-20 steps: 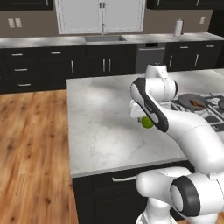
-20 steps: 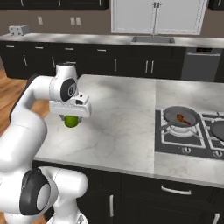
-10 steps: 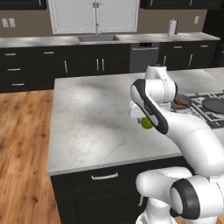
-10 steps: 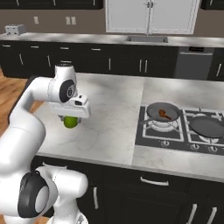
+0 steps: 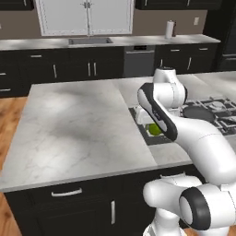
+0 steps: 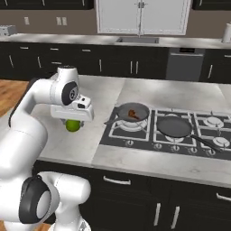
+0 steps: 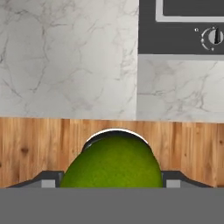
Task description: Place both pans onto different burners. Then place the lime and the chicken drumstick on different pans.
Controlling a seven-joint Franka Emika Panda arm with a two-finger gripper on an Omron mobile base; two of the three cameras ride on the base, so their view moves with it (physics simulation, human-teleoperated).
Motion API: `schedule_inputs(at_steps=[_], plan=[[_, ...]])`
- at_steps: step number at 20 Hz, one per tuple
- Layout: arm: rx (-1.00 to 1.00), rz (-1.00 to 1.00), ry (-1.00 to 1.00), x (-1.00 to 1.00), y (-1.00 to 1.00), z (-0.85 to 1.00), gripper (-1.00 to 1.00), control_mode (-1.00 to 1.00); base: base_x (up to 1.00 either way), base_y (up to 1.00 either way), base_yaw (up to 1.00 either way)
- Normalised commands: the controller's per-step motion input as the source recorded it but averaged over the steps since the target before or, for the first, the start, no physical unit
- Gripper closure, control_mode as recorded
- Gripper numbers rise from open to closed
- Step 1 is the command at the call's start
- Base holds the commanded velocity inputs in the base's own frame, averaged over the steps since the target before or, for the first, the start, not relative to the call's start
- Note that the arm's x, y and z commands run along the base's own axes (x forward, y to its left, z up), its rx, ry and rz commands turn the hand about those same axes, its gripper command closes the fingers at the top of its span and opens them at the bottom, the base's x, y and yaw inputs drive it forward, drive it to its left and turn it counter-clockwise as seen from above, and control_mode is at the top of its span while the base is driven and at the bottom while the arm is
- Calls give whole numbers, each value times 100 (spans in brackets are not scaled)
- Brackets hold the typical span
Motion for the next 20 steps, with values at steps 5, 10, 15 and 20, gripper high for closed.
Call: schedule_inputs(at_steps=[5, 10, 15, 20], plan=[[0, 0, 0, 0, 0, 0, 100, 100, -1, -78, 0], [0, 0, 0, 0, 0, 0, 100, 100, 0, -79, 0], [0, 0, 0, 0, 0, 0, 100, 100, 0, -74, 0], [0, 0, 0, 0, 0, 0, 100, 100, 2, -61, -3]])
